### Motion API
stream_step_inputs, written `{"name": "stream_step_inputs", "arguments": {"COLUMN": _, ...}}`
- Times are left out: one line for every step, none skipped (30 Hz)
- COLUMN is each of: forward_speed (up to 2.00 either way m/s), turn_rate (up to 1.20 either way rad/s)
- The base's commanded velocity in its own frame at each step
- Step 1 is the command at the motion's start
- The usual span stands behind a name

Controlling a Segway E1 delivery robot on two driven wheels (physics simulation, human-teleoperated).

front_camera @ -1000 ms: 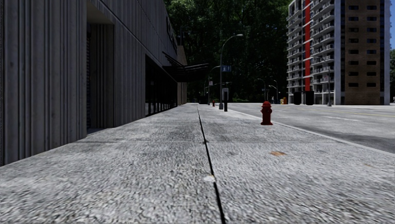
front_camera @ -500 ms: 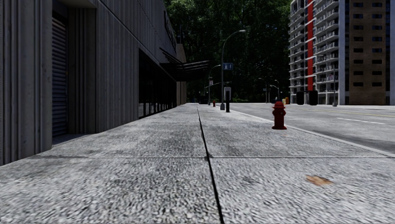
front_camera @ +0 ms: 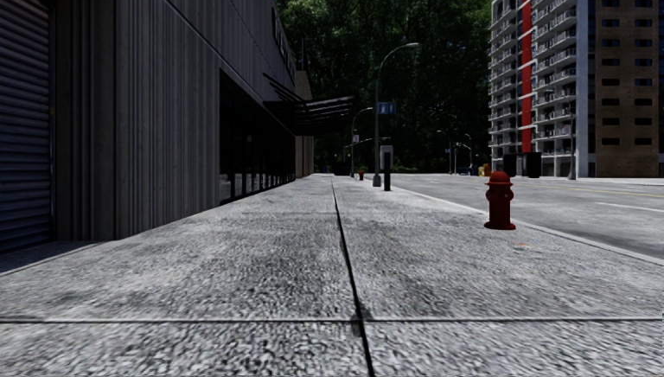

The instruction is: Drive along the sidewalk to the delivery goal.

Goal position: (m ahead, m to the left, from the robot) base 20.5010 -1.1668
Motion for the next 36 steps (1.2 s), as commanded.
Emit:
{"name": "stream_step_inputs", "arguments": {"forward_speed": 2.0, "turn_rate": 0.0}}
{"name": "stream_step_inputs", "arguments": {"forward_speed": 2.0, "turn_rate": 0.0}}
{"name": "stream_step_inputs", "arguments": {"forward_speed": 2.0, "turn_rate": 0.0}}
{"name": "stream_step_inputs", "arguments": {"forward_speed": 2.0, "turn_rate": 0.0}}
{"name": "stream_step_inputs", "arguments": {"forward_speed": 2.0, "turn_rate": 0.0}}
{"name": "stream_step_inputs", "arguments": {"forward_speed": 2.0, "turn_rate": 0.0}}
{"name": "stream_step_inputs", "arguments": {"forward_speed": 2.0, "turn_rate": 0.0}}
{"name": "stream_step_inputs", "arguments": {"forward_speed": 2.0, "turn_rate": 0.0}}
{"name": "stream_step_inputs", "arguments": {"forward_speed": 2.0, "turn_rate": 0.0}}
{"name": "stream_step_inputs", "arguments": {"forward_speed": 2.0, "turn_rate": 0.0}}
{"name": "stream_step_inputs", "arguments": {"forward_speed": 2.0, "turn_rate": 0.0}}
{"name": "stream_step_inputs", "arguments": {"forward_speed": 2.0, "turn_rate": 0.0}}
{"name": "stream_step_inputs", "arguments": {"forward_speed": 2.0, "turn_rate": 0.0}}
{"name": "stream_step_inputs", "arguments": {"forward_speed": 2.0, "turn_rate": 0.0}}
{"name": "stream_step_inputs", "arguments": {"forward_speed": 2.0, "turn_rate": 0.0}}
{"name": "stream_step_inputs", "arguments": {"forward_speed": 2.0, "turn_rate": 0.0}}
{"name": "stream_step_inputs", "arguments": {"forward_speed": 2.0, "turn_rate": 0.0}}
{"name": "stream_step_inputs", "arguments": {"forward_speed": 2.0, "turn_rate": 0.0}}
{"name": "stream_step_inputs", "arguments": {"forward_speed": 2.0, "turn_rate": 0.0}}
{"name": "stream_step_inputs", "arguments": {"forward_speed": 2.0, "turn_rate": 0.0}}
{"name": "stream_step_inputs", "arguments": {"forward_speed": 2.0, "turn_rate": 0.0}}
{"name": "stream_step_inputs", "arguments": {"forward_speed": 2.0, "turn_rate": 0.0}}
{"name": "stream_step_inputs", "arguments": {"forward_speed": 2.0, "turn_rate": 0.0}}
{"name": "stream_step_inputs", "arguments": {"forward_speed": 2.0, "turn_rate": 0.0}}
{"name": "stream_step_inputs", "arguments": {"forward_speed": 2.0, "turn_rate": 0.0}}
{"name": "stream_step_inputs", "arguments": {"forward_speed": 2.0, "turn_rate": 0.0}}
{"name": "stream_step_inputs", "arguments": {"forward_speed": 2.0, "turn_rate": 0.0}}
{"name": "stream_step_inputs", "arguments": {"forward_speed": 2.0, "turn_rate": 0.0}}
{"name": "stream_step_inputs", "arguments": {"forward_speed": 2.0, "turn_rate": 0.0}}
{"name": "stream_step_inputs", "arguments": {"forward_speed": 2.0, "turn_rate": 0.0}}
{"name": "stream_step_inputs", "arguments": {"forward_speed": 2.0, "turn_rate": 0.0}}
{"name": "stream_step_inputs", "arguments": {"forward_speed": 2.0, "turn_rate": 0.0}}
{"name": "stream_step_inputs", "arguments": {"forward_speed": 2.0, "turn_rate": 0.0}}
{"name": "stream_step_inputs", "arguments": {"forward_speed": 2.0, "turn_rate": 0.0}}
{"name": "stream_step_inputs", "arguments": {"forward_speed": 2.0, "turn_rate": 0.0}}
{"name": "stream_step_inputs", "arguments": {"forward_speed": 2.0, "turn_rate": 0.0}}
